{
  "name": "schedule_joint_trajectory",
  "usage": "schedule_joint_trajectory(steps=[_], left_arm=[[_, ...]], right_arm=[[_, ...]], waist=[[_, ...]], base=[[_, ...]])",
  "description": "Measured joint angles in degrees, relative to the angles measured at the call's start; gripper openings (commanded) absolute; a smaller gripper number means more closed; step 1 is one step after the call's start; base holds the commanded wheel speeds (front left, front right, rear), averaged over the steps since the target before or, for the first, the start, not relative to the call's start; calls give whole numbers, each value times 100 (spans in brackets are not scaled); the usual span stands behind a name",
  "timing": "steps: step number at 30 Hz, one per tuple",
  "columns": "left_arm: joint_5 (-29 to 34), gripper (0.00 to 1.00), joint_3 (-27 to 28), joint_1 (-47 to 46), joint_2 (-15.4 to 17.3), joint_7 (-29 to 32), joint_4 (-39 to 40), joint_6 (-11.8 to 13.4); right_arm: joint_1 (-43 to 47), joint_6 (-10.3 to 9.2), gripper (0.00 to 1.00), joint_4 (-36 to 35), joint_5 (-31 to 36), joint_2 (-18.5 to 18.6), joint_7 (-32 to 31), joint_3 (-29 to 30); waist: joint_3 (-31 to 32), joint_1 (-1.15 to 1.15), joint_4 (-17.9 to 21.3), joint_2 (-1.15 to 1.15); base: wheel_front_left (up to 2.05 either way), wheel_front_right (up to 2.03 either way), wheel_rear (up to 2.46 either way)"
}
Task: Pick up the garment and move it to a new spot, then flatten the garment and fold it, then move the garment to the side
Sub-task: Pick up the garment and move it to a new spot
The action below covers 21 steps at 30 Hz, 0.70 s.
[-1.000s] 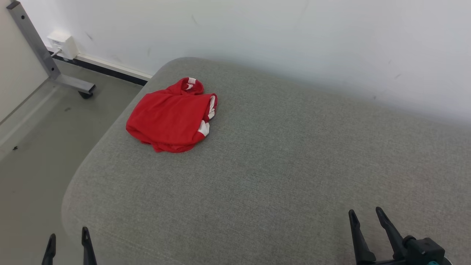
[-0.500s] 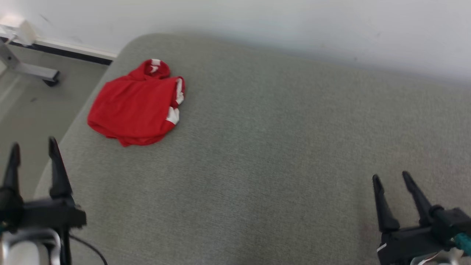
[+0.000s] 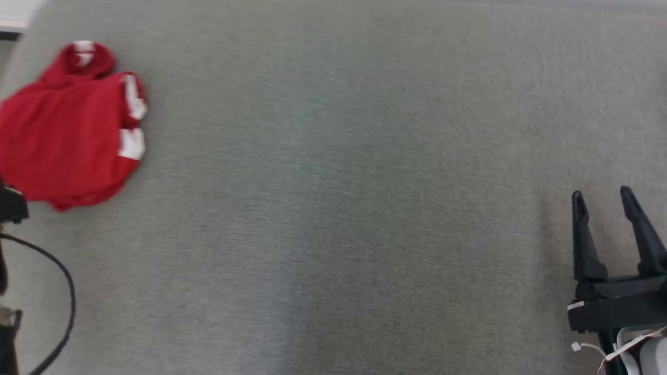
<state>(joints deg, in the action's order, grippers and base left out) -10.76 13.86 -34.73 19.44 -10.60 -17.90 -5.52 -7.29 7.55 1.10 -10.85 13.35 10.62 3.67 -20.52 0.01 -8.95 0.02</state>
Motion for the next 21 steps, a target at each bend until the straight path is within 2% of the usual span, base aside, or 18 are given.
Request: schedule_joint_trajectory(steps=[6,12,18,21], left_arm=[[32,100,-193,-325,171,493,-296,-10],[-151,100,-185,-771,428,922,-1017,-56],[-312,100,-280,-1022,544,1394,-1708,-105],[-452,100,-332,-1118,563,1883,-2030,-130]], right_arm=[[-82,0,100,-166,47,-8,-26,44],[-146,1,100,-291,87,-12,-105,88],[-161,0,100,-379,127,-23,-192,115],[-164,0,100,-424,138,-34,-213,125]], waist=[[-406,0,420,0],[-715,0,731,0],[-865,0,918,0],[-876,-1,936,0]], base=[[0,0,0],[0,0,0],[0,0,0],[0,0,0]])
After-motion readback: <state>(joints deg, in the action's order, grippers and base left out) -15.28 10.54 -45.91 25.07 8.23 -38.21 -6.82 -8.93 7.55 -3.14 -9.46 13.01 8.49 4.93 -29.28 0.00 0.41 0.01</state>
